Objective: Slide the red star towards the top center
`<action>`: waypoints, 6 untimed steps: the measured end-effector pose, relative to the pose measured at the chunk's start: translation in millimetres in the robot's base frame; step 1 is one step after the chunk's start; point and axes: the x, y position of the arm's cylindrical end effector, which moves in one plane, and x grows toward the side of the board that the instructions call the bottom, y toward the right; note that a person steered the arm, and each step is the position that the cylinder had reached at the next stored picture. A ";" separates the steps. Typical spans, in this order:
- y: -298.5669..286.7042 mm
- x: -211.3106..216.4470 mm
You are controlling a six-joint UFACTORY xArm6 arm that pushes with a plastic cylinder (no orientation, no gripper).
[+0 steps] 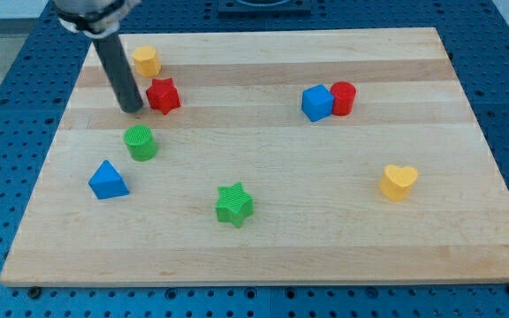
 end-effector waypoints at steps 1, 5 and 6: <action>60.4 -18.1; 114.1 -49.5; 126.6 -52.2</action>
